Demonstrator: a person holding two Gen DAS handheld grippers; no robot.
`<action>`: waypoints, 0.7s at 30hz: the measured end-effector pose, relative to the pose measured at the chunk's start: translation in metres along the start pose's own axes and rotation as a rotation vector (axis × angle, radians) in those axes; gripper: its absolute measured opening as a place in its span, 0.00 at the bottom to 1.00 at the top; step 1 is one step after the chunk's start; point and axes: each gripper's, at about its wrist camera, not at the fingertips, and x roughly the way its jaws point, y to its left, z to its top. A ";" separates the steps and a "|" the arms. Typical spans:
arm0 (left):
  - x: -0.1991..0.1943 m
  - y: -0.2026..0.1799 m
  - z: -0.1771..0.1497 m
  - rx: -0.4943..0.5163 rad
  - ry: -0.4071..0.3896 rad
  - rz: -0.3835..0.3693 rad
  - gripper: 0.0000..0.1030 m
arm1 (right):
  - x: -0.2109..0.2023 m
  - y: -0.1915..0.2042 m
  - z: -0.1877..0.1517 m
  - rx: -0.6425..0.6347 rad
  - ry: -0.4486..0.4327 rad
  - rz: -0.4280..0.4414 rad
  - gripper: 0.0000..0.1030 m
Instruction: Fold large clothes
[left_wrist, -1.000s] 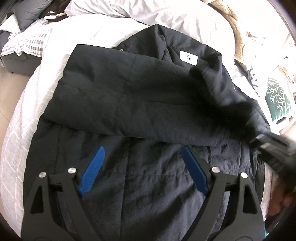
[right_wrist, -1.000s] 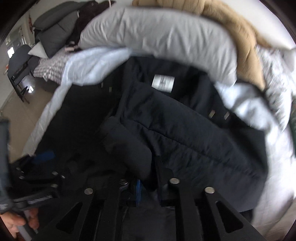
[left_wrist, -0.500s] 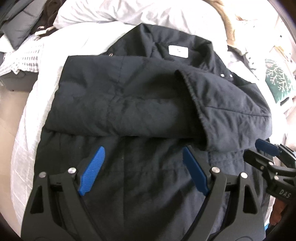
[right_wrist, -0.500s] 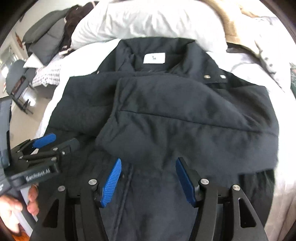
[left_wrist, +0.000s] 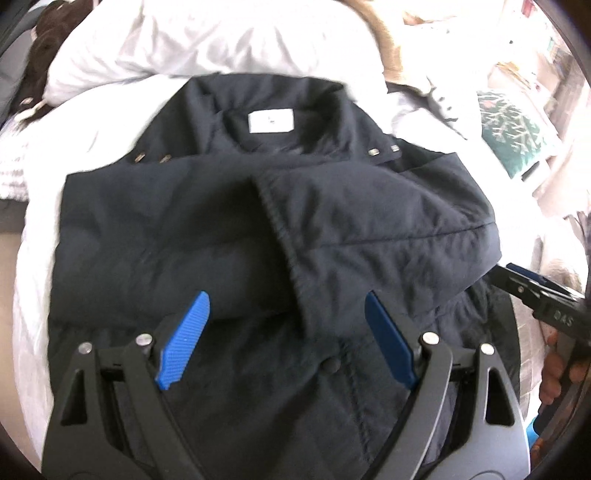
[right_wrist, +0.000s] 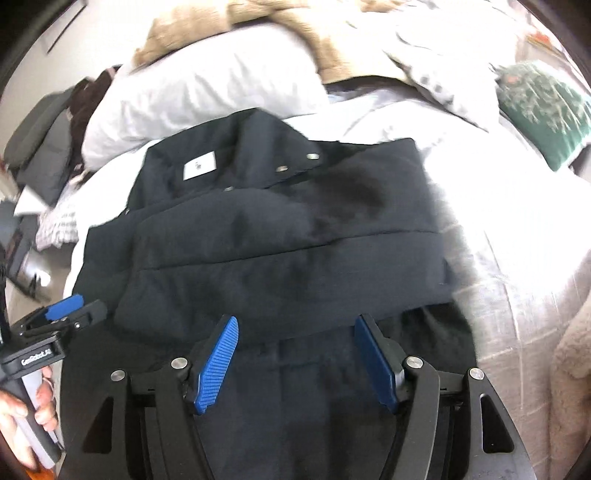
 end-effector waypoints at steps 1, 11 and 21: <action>0.002 -0.003 0.004 0.014 -0.010 -0.013 0.84 | 0.001 -0.006 0.001 0.024 -0.001 0.008 0.66; 0.055 0.008 0.038 -0.088 0.057 0.010 0.83 | 0.017 -0.038 0.003 0.159 0.055 0.010 0.60; 0.050 -0.003 0.032 -0.132 0.014 -0.060 0.08 | 0.016 -0.034 0.003 0.163 0.048 0.013 0.60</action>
